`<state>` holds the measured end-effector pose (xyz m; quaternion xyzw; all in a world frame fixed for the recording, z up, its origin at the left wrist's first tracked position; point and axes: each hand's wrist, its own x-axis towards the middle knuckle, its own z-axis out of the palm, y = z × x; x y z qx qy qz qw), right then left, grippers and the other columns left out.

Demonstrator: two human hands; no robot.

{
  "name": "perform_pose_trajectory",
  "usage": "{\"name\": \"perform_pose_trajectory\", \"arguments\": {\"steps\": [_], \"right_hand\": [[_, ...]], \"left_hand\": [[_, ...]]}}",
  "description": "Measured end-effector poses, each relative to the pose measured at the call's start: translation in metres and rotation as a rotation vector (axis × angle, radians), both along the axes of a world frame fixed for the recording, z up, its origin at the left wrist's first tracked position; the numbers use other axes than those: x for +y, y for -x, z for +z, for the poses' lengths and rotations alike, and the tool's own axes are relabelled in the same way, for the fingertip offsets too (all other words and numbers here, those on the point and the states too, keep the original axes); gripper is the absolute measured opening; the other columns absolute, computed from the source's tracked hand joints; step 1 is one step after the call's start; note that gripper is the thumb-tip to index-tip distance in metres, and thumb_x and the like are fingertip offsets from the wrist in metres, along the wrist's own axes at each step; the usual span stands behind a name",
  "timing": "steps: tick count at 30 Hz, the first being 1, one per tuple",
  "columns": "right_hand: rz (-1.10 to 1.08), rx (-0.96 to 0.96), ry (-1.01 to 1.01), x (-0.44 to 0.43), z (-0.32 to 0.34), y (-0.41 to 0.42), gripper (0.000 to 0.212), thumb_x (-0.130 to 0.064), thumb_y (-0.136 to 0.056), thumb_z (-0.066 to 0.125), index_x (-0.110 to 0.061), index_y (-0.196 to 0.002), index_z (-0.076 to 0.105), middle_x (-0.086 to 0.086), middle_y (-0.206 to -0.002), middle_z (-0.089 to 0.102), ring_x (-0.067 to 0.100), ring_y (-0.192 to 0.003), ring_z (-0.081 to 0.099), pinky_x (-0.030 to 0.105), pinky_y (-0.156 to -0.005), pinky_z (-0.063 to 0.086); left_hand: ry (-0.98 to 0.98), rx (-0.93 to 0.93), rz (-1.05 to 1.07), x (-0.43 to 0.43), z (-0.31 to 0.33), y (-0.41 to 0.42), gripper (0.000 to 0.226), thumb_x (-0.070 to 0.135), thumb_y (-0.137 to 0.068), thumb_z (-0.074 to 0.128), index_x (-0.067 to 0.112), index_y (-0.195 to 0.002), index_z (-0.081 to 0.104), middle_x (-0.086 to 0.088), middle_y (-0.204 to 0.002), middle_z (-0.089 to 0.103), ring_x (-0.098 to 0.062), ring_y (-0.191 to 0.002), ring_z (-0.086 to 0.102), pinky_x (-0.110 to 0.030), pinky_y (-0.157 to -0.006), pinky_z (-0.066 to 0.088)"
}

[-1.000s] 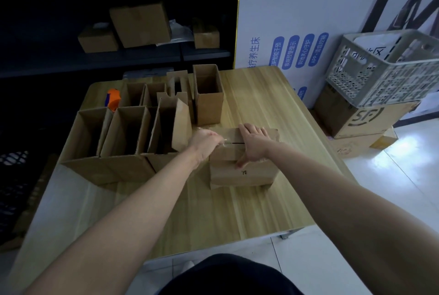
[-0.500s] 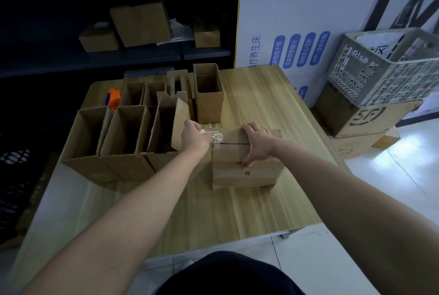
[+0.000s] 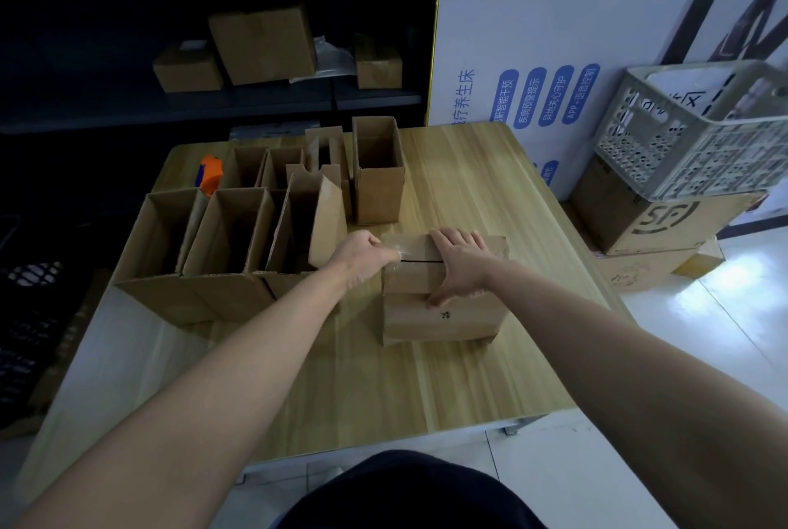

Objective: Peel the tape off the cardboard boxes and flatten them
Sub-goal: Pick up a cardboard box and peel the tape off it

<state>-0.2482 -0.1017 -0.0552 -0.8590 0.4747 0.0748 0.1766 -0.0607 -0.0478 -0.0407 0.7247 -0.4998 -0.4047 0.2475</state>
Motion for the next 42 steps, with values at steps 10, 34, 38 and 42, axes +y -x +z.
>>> {"name": "perform_pose_trajectory", "arguments": {"steps": [10, 34, 38, 42], "right_hand": [[0.013, 0.009, 0.007, 0.003, 0.005, 0.004, 0.129, -0.058, -0.052, 0.082, -0.012, -0.148, 0.011, 0.008, -0.148, 0.02, 0.03, -0.137, 0.016, 0.041, -0.114, 0.015], [-0.164, 0.075, 0.136, -0.019, 0.038, 0.091, 0.13, -0.047, -0.049, 0.086, -0.015, -0.148, 0.008, 0.006, -0.146, 0.021, 0.027, -0.134, 0.022, 0.04, -0.111, 0.025], [-0.157, 0.052, 0.16, -0.014, 0.03, 0.097, 0.127, -0.046, -0.051, 0.085, -0.013, -0.147, 0.009, 0.007, -0.146, 0.021, 0.027, -0.134, 0.02, 0.039, -0.113, 0.02], [-0.12, 0.033, 0.185, -0.009, 0.023, 0.101, 0.123, -0.046, -0.051, 0.084, -0.013, -0.145, 0.012, 0.007, -0.143, 0.023, 0.027, -0.132, 0.023, 0.038, -0.112, 0.022]], "left_hand": [[0.147, -0.267, 0.044, 0.002, -0.014, 0.019, 0.017, 0.028, -0.089, 0.061, 0.017, -0.096, 0.05, -0.002, -0.1, 0.057, -0.019, -0.091, 0.056, -0.034, -0.08, 0.05], [0.198, -0.016, 0.643, 0.009, -0.038, 0.013, 0.013, 0.001, -0.089, 0.055, 0.007, -0.101, 0.056, -0.003, -0.097, 0.057, -0.018, -0.09, 0.055, -0.025, -0.079, 0.046], [0.267, -0.318, 0.238, 0.019, -0.061, 0.026, 0.008, 0.005, -0.094, 0.047, 0.008, -0.101, 0.049, -0.006, -0.089, 0.055, -0.021, -0.082, 0.054, -0.031, -0.071, 0.046], [0.121, -0.26, 0.066, 0.031, -0.091, 0.038, 0.027, 0.026, -0.1, 0.032, 0.009, -0.107, 0.051, -0.014, -0.102, 0.058, -0.031, -0.094, 0.057, -0.042, -0.085, 0.046]]}}
